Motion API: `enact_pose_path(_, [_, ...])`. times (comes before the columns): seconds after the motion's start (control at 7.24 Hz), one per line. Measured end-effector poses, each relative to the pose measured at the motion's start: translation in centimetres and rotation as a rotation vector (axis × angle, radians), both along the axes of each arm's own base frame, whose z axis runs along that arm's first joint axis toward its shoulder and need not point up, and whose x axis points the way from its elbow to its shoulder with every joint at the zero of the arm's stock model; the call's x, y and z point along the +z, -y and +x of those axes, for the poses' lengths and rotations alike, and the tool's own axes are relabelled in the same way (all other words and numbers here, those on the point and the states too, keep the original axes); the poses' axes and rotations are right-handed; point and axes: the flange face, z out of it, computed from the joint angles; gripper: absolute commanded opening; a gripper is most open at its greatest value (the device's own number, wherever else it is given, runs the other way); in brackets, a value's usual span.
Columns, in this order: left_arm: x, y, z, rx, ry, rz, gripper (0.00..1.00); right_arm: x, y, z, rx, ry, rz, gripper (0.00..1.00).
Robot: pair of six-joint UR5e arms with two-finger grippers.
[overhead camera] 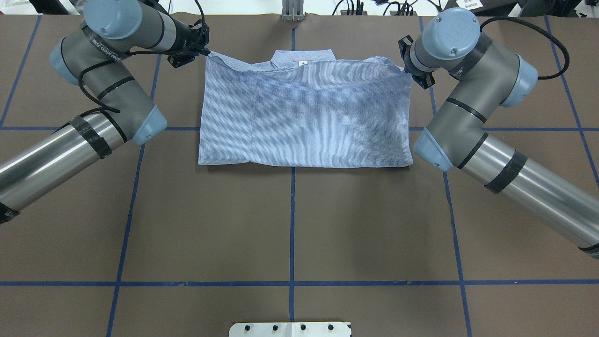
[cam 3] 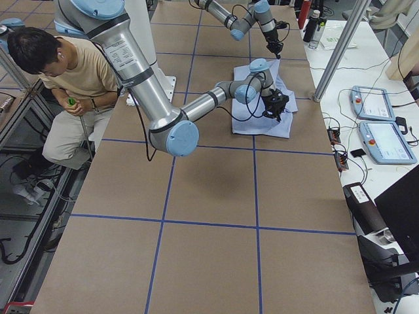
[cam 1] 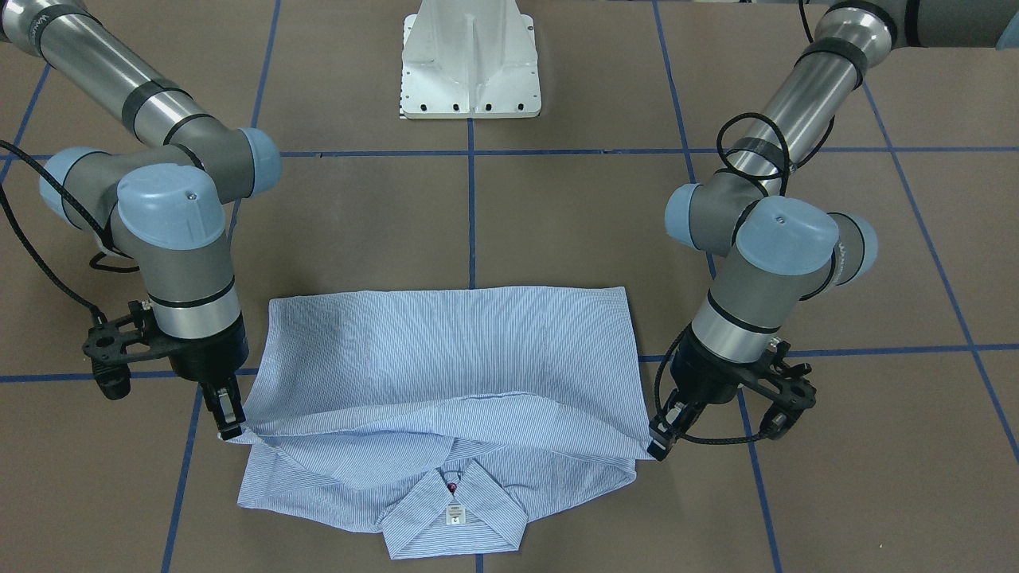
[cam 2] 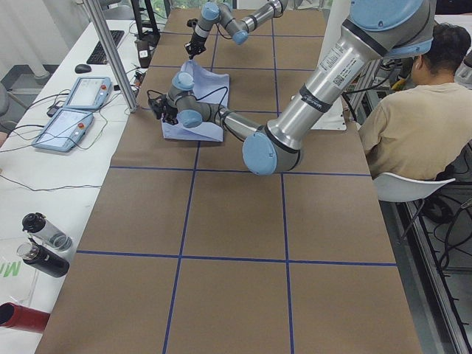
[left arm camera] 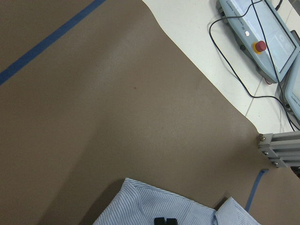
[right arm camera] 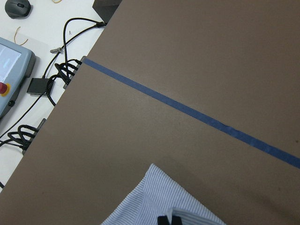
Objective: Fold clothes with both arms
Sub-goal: 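Lower the hem onto the collar and open both grippers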
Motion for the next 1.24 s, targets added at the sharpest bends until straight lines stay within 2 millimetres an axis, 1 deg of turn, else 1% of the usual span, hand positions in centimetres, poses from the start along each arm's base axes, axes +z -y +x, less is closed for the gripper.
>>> enact_pose_path(0.28, [0.7,0.8,0.8,-0.007,0.002,0.005,0.0,0.8,1.1,-1.0,0.0,-0.011,-0.009,0.0])
enact_pose_path(0.55, [1.6,1.1,1.3,-0.005,0.003,0.014,0.0,1.4,1.5,-1.7,-0.003,-0.016,-0.014,0.0])
enact_pose_path(0.69, [1.9,1.0,1.6,-0.001,0.007,0.015,0.0,2.1,1.7,-1.9,-0.003,-0.014,-0.01,0.1])
enact_pose_path(0.83, [2.1,1.0,1.8,0.002,0.01,0.016,0.0,2.8,1.9,-2.1,-0.003,-0.012,-0.004,0.37])
enact_pose_path(0.97, [2.3,1.1,2.0,0.004,0.011,0.018,0.03,3.2,2.1,-2.3,-0.006,-0.011,0.001,0.39])
enact_pose_path(1.11, [2.7,1.3,2.1,0.002,0.011,0.027,0.2,3.2,2.2,-2.4,-0.01,-0.012,0.005,0.46])
enact_pose_path(1.24, [3.0,1.6,2.3,-0.003,0.016,0.043,0.37,3.1,2.3,-2.5,-0.012,-0.012,0.008,0.48])
